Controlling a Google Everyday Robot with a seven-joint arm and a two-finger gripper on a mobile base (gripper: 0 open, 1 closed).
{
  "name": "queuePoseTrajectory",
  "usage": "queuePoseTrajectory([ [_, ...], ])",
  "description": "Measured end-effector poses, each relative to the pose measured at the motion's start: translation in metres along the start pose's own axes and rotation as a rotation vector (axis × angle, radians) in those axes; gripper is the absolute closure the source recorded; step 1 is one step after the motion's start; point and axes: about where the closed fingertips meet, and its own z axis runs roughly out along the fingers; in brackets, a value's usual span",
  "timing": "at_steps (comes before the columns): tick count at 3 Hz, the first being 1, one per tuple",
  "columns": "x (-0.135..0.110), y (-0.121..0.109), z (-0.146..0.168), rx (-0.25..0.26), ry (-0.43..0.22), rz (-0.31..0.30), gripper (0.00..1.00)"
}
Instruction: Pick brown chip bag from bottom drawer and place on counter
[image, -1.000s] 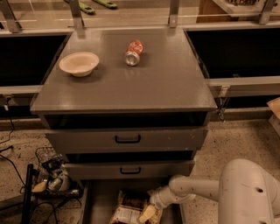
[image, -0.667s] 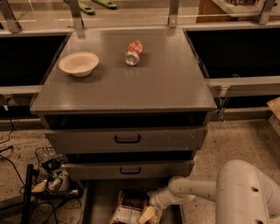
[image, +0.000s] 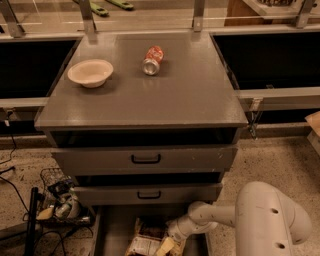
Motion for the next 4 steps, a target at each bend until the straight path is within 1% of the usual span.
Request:
queuePoseTrajectory([
  [1,-0.0001,-0.0002,0.0006,-0.001,0.001,0.0,0.0],
  [2,-0.0001,-0.0002,0.0007,-0.001,0.001,0.0,0.18],
  [3,-0.0001,-0.0001,0.0007,-0.001,0.001,0.0,0.5],
  [4,-0.0001,-0.0001,0.0007,-0.001,0.001,0.0,0.73],
])
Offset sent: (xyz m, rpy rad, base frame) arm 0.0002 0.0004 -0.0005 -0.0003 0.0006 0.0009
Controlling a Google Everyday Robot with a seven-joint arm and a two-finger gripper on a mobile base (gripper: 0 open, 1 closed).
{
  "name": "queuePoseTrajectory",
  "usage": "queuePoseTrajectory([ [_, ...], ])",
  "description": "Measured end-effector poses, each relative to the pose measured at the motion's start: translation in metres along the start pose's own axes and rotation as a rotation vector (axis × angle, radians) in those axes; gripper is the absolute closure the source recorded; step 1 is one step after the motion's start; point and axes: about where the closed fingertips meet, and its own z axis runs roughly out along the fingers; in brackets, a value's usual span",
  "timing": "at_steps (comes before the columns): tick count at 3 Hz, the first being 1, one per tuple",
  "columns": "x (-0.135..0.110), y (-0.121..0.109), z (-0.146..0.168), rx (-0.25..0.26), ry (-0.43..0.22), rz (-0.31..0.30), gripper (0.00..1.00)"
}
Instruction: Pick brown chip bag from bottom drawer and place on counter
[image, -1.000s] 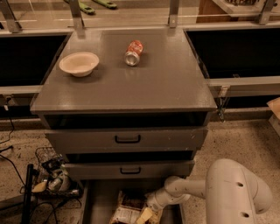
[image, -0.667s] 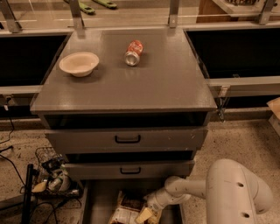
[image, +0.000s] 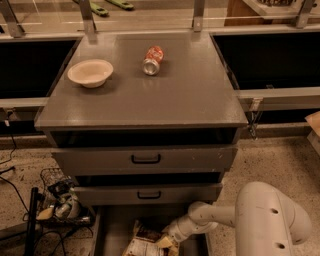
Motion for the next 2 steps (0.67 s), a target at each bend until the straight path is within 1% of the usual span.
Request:
queuePoseTrajectory([
  [1,0.0,0.0,0.0,0.0,0.0,0.0,0.96],
  [2,0.0,0.0,0.0001,0.0,0.0,0.0,1.0],
])
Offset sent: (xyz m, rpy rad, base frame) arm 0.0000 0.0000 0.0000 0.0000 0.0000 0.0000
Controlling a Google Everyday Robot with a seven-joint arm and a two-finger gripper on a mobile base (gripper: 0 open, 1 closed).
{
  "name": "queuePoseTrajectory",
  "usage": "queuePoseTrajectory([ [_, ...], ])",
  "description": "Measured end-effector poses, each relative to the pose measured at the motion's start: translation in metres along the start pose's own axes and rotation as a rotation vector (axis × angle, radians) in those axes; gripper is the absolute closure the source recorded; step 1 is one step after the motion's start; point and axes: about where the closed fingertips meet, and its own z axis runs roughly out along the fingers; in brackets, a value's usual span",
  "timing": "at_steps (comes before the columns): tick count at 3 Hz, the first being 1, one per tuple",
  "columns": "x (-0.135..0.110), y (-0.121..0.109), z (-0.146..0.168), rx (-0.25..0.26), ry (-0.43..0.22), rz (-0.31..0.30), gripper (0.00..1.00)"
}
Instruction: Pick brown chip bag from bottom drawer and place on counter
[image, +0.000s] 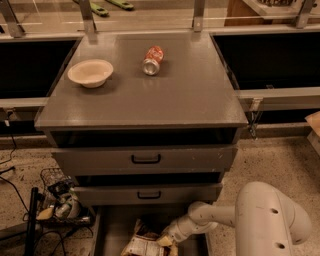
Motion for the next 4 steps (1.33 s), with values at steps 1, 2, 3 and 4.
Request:
queuePoseTrajectory([
  [1,0.0,0.0,0.0,0.0,0.0,0.0,1.0],
  [2,-0.011,0.01,-0.007,-0.005,0.0,0.019,1.0],
  [3,-0.035,0.033,-0.043,0.03,0.008,0.021,1.0],
  [4,-0.05,0.057,-0.07,0.059,0.024,-0.003,1.0],
])
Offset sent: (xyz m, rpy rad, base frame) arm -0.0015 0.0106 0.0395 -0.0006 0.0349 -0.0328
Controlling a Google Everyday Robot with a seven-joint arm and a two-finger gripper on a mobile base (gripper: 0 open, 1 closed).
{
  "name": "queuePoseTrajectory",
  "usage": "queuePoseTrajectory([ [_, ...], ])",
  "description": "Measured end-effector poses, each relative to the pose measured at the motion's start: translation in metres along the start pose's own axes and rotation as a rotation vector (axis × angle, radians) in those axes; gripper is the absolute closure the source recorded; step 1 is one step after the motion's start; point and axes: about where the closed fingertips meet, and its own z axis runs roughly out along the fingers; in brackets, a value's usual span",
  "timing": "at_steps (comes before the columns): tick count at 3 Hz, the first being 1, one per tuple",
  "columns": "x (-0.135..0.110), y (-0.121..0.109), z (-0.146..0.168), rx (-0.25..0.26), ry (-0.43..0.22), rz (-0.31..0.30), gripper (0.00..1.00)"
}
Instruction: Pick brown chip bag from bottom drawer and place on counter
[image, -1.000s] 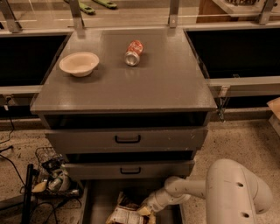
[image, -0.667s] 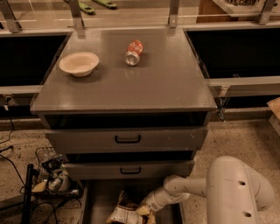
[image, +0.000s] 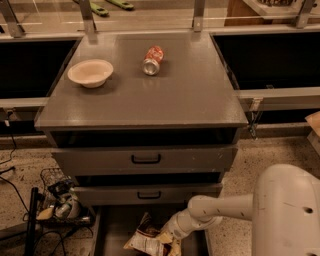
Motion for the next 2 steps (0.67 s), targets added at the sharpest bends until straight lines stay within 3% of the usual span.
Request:
queuePoseTrajectory([
  [2,-0.016,0.055,-0.079,0.105,-0.001,-0.069,1.0],
])
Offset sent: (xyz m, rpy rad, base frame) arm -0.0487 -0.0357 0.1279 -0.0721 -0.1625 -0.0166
